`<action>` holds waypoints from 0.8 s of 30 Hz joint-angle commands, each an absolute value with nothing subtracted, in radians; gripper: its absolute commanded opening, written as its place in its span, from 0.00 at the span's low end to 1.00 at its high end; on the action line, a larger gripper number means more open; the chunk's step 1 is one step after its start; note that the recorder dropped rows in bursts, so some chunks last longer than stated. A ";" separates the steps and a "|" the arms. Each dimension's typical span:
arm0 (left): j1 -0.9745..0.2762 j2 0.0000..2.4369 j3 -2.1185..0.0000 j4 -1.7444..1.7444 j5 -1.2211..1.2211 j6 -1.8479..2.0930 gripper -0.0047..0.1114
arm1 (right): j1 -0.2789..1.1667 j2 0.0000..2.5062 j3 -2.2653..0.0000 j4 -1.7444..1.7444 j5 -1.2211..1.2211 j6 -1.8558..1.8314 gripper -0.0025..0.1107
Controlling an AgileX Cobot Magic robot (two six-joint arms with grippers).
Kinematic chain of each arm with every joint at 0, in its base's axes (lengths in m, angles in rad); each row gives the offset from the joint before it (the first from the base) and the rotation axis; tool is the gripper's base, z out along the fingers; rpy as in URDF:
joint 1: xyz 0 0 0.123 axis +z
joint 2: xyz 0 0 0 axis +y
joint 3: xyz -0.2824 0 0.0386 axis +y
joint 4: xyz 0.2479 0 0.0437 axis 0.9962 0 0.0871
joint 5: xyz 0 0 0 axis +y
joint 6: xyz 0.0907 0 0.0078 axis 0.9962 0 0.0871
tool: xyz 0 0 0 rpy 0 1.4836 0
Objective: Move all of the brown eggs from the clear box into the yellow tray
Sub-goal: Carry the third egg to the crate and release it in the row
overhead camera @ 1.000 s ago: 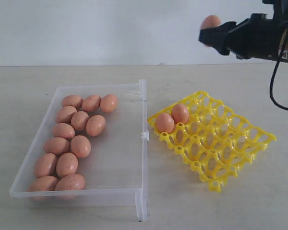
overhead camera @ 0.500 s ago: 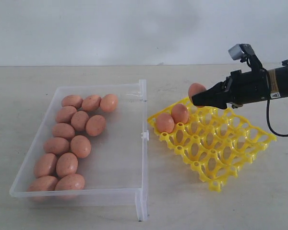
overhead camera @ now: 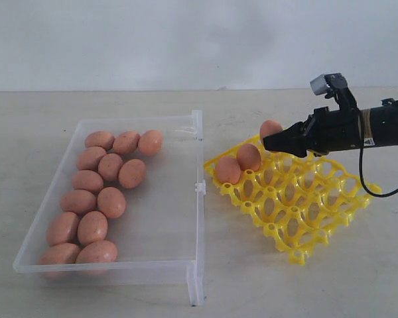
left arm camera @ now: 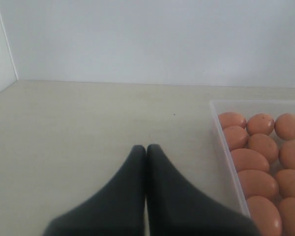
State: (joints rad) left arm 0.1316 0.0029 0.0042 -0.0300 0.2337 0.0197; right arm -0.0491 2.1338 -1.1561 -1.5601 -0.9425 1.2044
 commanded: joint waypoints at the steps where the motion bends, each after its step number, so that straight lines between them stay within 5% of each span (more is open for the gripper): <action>1: 0.128 0.000 0.000 -0.035 0.232 0.020 0.00 | -0.047 2.150 -1.162 -1.549 -0.949 1.186 0.02; 5: 0.128 0.000 0.000 -0.035 0.232 0.020 0.00 | -0.047 2.150 -1.162 -1.525 -0.949 1.153 0.06; 14: 0.128 0.000 0.000 -0.035 0.232 0.020 0.00 | -0.047 2.150 -1.162 -1.498 -0.945 1.147 0.45; 24: 0.128 0.000 0.000 -0.035 0.232 0.020 0.00 | -0.047 2.150 -1.162 -1.469 -0.945 1.146 0.51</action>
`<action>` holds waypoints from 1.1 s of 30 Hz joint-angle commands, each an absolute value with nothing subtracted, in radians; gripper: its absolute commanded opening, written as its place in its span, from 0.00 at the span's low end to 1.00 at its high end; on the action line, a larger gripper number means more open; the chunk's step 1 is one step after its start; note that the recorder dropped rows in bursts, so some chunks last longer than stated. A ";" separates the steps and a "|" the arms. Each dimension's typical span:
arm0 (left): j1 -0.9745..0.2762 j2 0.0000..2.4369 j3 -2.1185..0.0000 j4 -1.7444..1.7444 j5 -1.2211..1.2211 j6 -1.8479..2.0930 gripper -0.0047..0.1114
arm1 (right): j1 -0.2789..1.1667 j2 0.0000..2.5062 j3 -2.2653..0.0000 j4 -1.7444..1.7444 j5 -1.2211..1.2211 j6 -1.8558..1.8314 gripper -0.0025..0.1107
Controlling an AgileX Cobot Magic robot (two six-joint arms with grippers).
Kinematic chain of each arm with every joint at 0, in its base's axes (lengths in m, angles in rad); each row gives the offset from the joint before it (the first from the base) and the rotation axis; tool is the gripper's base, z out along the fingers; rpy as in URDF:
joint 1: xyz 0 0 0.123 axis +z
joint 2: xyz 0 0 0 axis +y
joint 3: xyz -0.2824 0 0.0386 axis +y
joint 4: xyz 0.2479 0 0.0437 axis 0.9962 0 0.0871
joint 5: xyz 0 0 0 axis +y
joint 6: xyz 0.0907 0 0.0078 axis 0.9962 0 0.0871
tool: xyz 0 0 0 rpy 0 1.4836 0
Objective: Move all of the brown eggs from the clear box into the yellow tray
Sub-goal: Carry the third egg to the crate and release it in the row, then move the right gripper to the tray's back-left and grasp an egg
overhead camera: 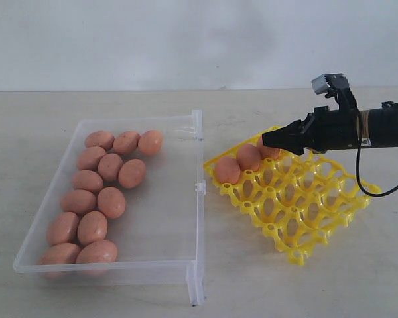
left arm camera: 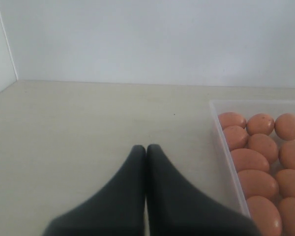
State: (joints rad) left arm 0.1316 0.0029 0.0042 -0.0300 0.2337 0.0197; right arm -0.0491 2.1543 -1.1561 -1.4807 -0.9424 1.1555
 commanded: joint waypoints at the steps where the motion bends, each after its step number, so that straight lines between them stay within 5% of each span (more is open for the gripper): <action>1: 0.128 0.000 0.000 -0.035 0.232 0.020 0.00 | -0.047 2.150 -1.162 -1.466 -0.945 1.146 0.51; 7: 0.128 0.000 0.000 -0.035 0.232 0.020 0.00 | -0.049 2.129 -1.162 -1.417 -1.032 1.179 0.50; 9: 0.128 0.000 0.000 -0.035 0.232 0.020 0.00 | -0.049 2.102 -1.162 -1.403 -1.110 1.179 0.43; 13: 0.128 0.000 0.000 -0.035 0.232 0.020 0.00 | -0.024 2.007 -1.166 -1.373 -1.221 1.177 0.04; 19: 0.128 0.000 0.000 -0.035 0.232 0.020 0.00 | 0.199 1.816 -1.166 -1.446 -1.221 1.183 0.02; 22: 0.128 0.000 0.000 -0.035 0.232 0.020 0.00 | 0.417 1.737 -1.166 -1.568 -0.943 1.183 0.02; 28: 0.128 0.000 0.000 -0.035 0.232 0.020 0.00 | 0.871 1.743 -1.190 -1.742 0.332 1.281 0.02; 31: 0.128 0.000 0.000 -0.035 0.232 0.020 0.00 | 0.949 1.801 -1.278 -1.574 0.410 1.154 0.02; 33: 0.128 0.000 0.000 -0.035 0.232 0.020 0.00 | 0.951 1.839 -1.371 -1.114 0.338 0.872 0.02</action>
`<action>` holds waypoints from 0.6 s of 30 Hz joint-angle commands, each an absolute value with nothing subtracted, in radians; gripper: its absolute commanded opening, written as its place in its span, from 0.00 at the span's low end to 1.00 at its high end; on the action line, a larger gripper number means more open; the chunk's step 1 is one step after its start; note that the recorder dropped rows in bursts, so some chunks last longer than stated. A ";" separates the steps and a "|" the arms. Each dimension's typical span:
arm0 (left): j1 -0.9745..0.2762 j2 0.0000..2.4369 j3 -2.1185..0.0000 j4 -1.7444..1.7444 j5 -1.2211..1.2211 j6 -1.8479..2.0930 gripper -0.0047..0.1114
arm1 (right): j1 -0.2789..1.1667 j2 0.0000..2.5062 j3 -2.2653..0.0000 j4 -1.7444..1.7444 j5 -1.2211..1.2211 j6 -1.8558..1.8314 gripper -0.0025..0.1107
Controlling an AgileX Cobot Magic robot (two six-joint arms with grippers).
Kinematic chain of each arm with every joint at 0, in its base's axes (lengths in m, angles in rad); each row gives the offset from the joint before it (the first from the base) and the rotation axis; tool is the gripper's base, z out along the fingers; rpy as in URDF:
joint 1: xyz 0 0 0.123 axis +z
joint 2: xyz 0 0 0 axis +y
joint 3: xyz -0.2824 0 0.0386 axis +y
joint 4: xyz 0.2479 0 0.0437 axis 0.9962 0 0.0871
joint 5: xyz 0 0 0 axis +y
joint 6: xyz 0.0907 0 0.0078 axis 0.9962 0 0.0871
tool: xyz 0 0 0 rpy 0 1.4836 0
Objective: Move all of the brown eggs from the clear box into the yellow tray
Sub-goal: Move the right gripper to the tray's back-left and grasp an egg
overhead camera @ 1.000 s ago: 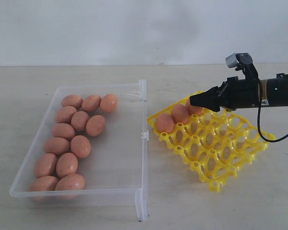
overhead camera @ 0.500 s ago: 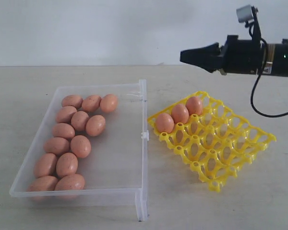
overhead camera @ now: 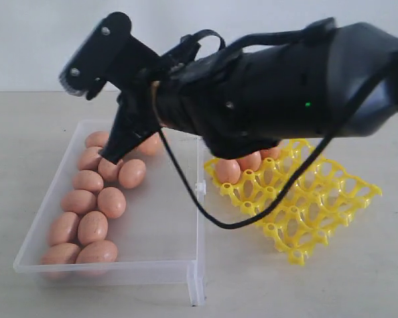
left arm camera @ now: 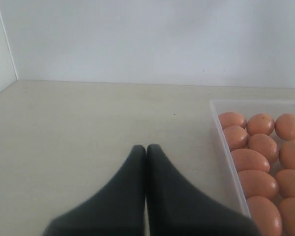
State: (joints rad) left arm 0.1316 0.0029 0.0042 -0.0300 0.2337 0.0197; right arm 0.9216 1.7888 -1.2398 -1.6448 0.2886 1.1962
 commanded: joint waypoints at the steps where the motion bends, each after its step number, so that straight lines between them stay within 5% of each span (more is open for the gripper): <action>1: 0.128 0.000 0.000 -0.035 0.232 0.020 0.00 | 0.946 1.867 -1.453 -0.817 0.366 0.648 0.02; 4: 0.128 0.000 0.000 -0.035 0.232 0.020 0.00 | 0.918 1.982 -1.704 -0.148 0.722 -0.042 0.02; 8: 0.128 0.000 0.000 -0.035 0.232 0.020 0.00 | 0.887 2.191 -2.049 0.096 1.218 -0.201 0.02; 14: 0.128 0.000 0.000 -0.035 0.232 0.020 0.00 | 0.878 2.305 -2.199 0.114 1.197 -0.121 0.05; 18: 0.128 0.000 0.000 -0.035 0.232 0.020 0.00 | 0.876 2.339 -2.204 0.106 1.208 -0.121 0.29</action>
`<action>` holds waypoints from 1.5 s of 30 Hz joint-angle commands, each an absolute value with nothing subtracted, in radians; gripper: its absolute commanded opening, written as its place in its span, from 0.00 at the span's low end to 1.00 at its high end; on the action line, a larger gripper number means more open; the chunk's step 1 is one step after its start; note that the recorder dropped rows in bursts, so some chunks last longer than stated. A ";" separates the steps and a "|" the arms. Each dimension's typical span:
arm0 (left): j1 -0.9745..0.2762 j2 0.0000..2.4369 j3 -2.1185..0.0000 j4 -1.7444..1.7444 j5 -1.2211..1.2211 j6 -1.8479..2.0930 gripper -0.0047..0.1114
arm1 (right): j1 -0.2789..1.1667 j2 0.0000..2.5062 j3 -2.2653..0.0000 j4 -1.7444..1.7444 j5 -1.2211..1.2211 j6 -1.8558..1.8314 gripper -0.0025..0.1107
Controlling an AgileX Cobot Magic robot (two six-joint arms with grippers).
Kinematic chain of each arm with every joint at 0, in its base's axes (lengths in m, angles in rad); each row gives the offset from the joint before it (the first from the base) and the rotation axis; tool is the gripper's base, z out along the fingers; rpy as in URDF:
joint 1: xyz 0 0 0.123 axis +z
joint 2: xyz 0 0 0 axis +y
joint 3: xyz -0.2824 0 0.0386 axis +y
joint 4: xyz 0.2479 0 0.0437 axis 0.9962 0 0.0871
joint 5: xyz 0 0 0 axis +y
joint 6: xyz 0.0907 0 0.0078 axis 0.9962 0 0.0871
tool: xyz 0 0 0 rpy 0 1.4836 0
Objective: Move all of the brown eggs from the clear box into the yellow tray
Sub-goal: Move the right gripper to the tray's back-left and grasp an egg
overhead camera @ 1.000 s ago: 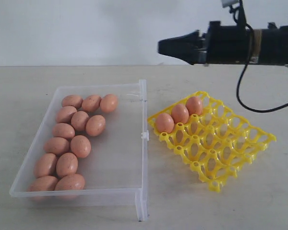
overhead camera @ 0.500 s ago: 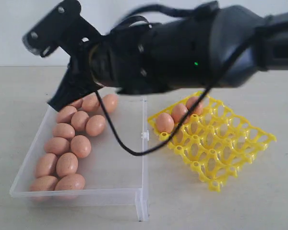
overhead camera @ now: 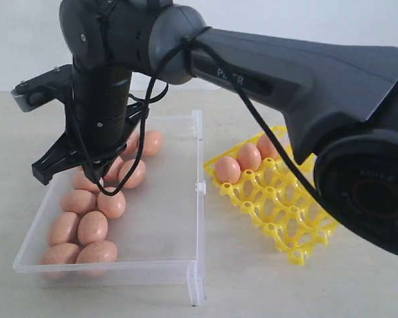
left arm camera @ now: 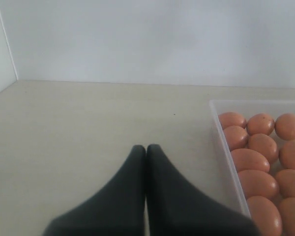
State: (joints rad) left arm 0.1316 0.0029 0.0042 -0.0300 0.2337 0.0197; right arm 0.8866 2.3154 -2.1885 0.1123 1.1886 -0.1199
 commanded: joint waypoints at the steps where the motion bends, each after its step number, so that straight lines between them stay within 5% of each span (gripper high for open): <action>1: 0.128 0.000 0.000 -0.035 0.232 0.020 0.00 | 0.876 2.345 -2.204 0.104 1.208 -0.113 0.35; 5: 0.128 0.000 0.000 -0.035 0.232 0.020 0.00 | 0.876 2.373 -2.204 0.099 1.193 -0.056 0.48; 24: 0.128 0.000 0.000 -0.035 0.232 0.020 0.00 | 0.818 2.485 -2.204 0.147 1.059 0.099 0.47; 27: 0.128 0.000 0.000 -0.035 0.232 0.020 0.00 | 0.818 2.480 -2.204 0.147 1.069 0.099 0.28; 29: 0.128 0.000 0.000 -0.035 0.232 0.020 0.00 | 0.818 2.467 -2.206 0.145 1.081 0.091 0.02; 45: 0.128 0.000 0.000 -0.035 0.232 0.020 0.00 | 0.811 2.134 -2.206 0.107 0.753 0.070 0.02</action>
